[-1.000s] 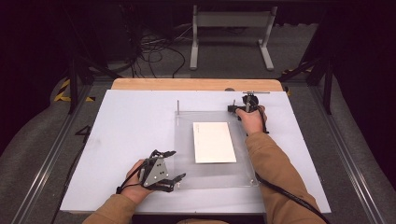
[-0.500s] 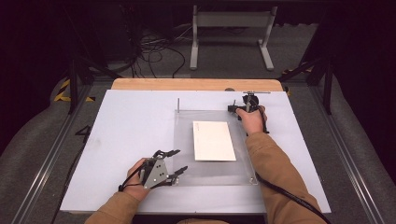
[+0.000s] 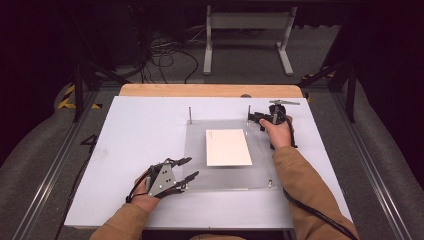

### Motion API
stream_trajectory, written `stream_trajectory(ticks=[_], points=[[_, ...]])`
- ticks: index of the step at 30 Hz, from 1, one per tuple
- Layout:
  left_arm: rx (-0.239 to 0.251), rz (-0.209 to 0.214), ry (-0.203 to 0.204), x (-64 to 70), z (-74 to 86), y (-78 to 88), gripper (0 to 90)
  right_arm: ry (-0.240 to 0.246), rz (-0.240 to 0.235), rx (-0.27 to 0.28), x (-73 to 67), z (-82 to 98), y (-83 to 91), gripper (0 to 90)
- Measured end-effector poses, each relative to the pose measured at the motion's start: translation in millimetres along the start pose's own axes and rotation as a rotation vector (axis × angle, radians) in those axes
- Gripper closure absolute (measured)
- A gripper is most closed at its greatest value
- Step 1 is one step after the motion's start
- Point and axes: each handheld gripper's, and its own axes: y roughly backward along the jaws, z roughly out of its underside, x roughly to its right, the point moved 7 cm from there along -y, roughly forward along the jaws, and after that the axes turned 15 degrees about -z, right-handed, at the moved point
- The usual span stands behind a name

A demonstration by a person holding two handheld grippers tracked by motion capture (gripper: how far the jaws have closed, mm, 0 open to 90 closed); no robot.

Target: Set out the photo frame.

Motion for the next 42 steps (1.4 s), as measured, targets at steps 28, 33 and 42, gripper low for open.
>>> stream_trajectory(ticks=[28,33,42], points=[[-0.019,0.011,0.060,-13.8,-11.4,0.1,51.6,0.448,-0.160,-0.067,-89.0,16.3,122.4,41.7],[-0.021,0.014,0.066,-15.0,-12.0,0.2,51.6,0.505,-0.175,-0.083,-101.3,28.8,140.3,40.7],[-0.023,0.016,0.070,-16.4,-13.0,0.2,51.4,0.623,-0.180,-0.161,-111.6,54.9,148.5,41.5]])
